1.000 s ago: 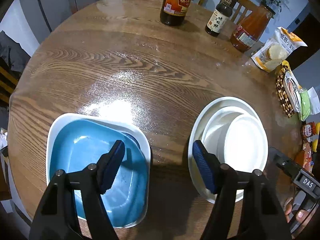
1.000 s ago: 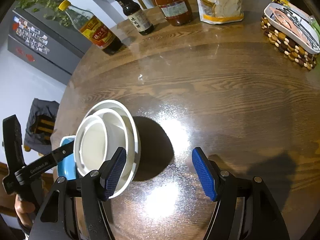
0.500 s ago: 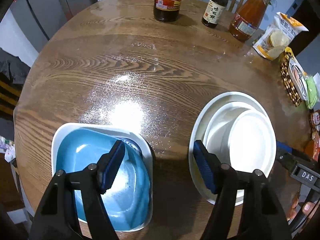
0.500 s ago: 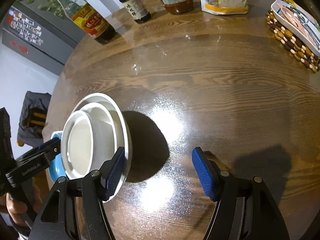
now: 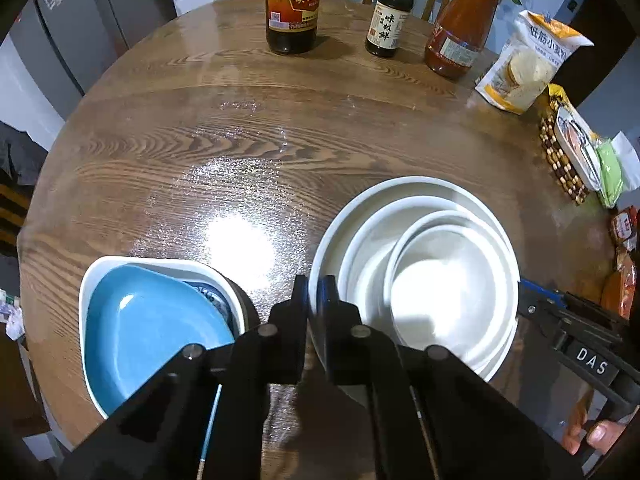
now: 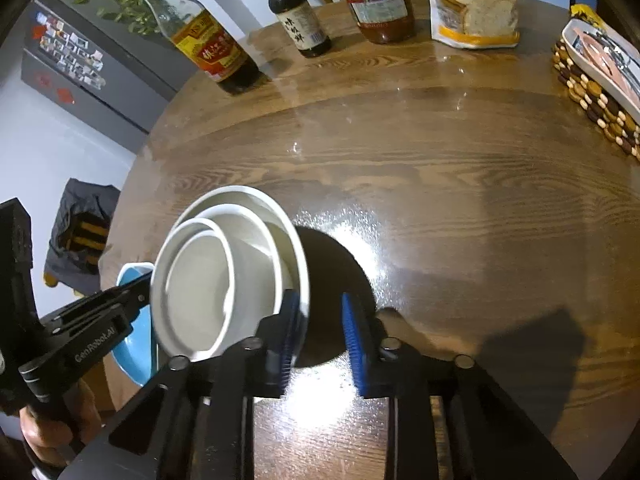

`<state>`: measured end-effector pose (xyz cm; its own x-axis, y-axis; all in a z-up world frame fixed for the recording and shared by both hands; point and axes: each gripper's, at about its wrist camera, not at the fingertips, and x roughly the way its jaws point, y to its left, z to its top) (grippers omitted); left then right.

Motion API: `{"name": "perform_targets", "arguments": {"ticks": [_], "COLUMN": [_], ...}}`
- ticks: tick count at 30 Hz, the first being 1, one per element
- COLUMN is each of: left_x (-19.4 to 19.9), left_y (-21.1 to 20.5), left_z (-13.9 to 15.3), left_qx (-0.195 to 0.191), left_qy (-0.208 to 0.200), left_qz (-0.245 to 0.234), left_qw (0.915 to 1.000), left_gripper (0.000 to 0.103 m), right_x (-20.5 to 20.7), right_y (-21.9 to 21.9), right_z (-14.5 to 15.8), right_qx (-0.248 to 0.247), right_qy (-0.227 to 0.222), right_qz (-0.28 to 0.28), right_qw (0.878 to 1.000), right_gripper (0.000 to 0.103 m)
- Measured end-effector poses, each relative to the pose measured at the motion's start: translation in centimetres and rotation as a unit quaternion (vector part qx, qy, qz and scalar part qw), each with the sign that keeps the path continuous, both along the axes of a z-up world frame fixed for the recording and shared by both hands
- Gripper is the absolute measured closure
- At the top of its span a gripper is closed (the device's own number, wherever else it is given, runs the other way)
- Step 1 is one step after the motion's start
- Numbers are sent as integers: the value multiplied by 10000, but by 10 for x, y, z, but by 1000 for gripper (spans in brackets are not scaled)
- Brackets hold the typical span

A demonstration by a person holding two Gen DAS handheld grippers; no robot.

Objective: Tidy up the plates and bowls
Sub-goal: 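Close both tools on the rim of the white bowl stack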

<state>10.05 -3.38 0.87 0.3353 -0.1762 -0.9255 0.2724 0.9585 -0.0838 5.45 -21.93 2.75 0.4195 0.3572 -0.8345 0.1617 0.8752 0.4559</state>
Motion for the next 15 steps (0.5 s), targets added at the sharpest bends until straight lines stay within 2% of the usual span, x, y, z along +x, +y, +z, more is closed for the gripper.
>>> {"name": "perform_targets", "arguments": {"ticks": [4,7,15], "left_x": [-6,-8,-10], "left_y": [-4,-4,-5], "left_z": [0,1,1], "left_qx": [97,97,155], "left_qy": [-224,-323,-422], "left_qz": [82,136,173], "left_qw": [9997,9993,9988], "left_gripper": [100,100,100], "right_x": [0,0,1], "right_y": [5,9,12], "right_z": [3,6,7], "right_qx": [-51,-216,-294], "right_qy": [-108,-138,-132], "right_qz": [21,13,-3], "right_qw": [9999,9997,9995], "right_gripper": [92,92,92]}}
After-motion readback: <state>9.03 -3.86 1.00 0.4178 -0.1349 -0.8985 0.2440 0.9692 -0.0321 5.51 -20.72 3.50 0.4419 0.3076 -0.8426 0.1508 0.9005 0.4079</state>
